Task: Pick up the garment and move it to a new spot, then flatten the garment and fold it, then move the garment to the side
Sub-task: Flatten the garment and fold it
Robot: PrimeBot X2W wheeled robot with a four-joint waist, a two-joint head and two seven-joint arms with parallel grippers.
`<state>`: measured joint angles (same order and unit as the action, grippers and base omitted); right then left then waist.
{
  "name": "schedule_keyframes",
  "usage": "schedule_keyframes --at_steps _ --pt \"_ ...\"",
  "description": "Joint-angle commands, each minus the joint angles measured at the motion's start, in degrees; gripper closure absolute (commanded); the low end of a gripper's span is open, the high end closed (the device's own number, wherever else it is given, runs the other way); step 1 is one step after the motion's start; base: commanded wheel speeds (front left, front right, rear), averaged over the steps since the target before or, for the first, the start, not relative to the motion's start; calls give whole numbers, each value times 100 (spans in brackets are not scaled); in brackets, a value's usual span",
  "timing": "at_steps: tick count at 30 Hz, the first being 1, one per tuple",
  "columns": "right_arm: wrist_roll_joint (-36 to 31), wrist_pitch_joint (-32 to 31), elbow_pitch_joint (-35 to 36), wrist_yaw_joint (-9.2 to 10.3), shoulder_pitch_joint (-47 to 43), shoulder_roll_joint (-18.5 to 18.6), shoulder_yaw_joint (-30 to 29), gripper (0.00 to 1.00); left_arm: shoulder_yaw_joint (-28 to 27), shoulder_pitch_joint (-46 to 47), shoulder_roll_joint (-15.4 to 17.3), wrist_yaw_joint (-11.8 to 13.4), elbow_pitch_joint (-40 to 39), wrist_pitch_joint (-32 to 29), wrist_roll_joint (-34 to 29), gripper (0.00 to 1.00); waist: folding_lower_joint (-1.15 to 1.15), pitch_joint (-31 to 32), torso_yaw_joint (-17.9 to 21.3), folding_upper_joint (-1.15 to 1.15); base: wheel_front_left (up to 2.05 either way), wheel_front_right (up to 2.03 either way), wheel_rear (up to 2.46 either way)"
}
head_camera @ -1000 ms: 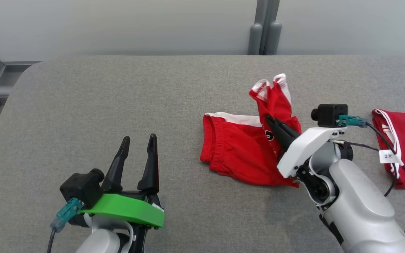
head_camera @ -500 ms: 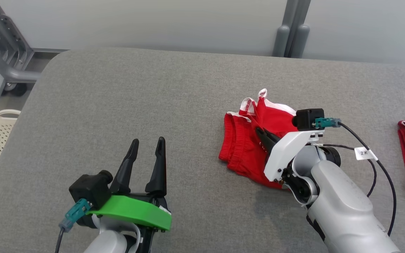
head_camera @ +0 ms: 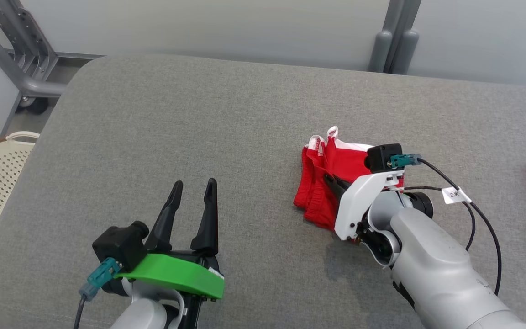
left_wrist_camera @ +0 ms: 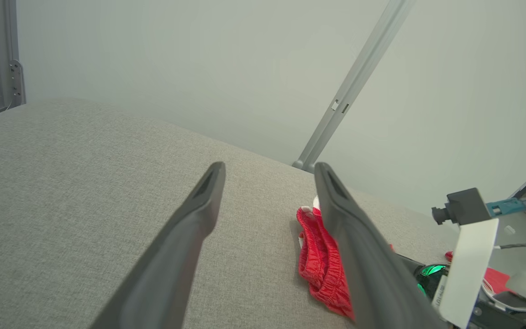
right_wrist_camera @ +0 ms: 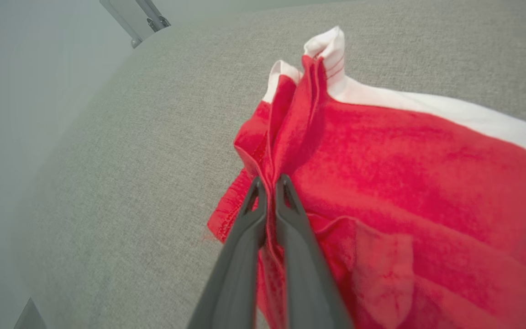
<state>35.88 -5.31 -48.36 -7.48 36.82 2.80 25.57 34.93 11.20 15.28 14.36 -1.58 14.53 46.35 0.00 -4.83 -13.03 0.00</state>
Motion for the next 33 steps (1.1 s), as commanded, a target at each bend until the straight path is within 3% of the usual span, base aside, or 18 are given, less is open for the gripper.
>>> schedule_keyframes --at_steps 1,4,6,8,9,10,20,30,31,32,33 --pt "36 81 -89 -2 102 22 91 100 -17 78 -11 -19 15 15 10 0 0 -6 -8 0 0 0 0" --pt "131 198 -231 -2 198 22 276 100 -5 91 -20 -23 48 15 16 0 0 -1 -16 0 0 0 0" --pt "151 272 -286 -2 267 21 422 85 -6 94 -22 -25 65 17 21 0 0 16 -15 0 0 0 0" --pt "155 358 -332 -2 320 21 558 55 -13 80 -16 -16 75 17 27 0 0 45 1 0 0 0 0" --pt "138 401 -353 -2 349 21 623 11 -16 67 -9 -7 77 16 29 0 0 63 14 0 0 0 0" --pt "99 441 -375 -2 375 21 675 0 -22 50 -2 4 78 14 30 0 0 82 33 0 0 0 0" --pt "181 855 -174 -2 478 21 808 0 -44 -118 59 83 2 8 31 0 0 279 332 0 0 0 0" --pt "-163 1339 -372 -2 372 142 -126 0 -5 -222 90 168 -129 -11 3 0 0 344 627 0 0 0 0" --pt "-199 1356 -385 -2 329 171 -222 13 1 -225 87 177 -136 -14 -1 0 0 343 640 0 0 0 0" --pt "-199 1356 -385 -2 329 171 -222 13 1 -225 87 177 -136 -14 -1 0 0 343 640 0 0 0 0" --pt "-231 1377 -396 -2 288 207 -323 42 9 -226 85 175 -143 -17 -3 0 0 340 648 0 0 0 0"
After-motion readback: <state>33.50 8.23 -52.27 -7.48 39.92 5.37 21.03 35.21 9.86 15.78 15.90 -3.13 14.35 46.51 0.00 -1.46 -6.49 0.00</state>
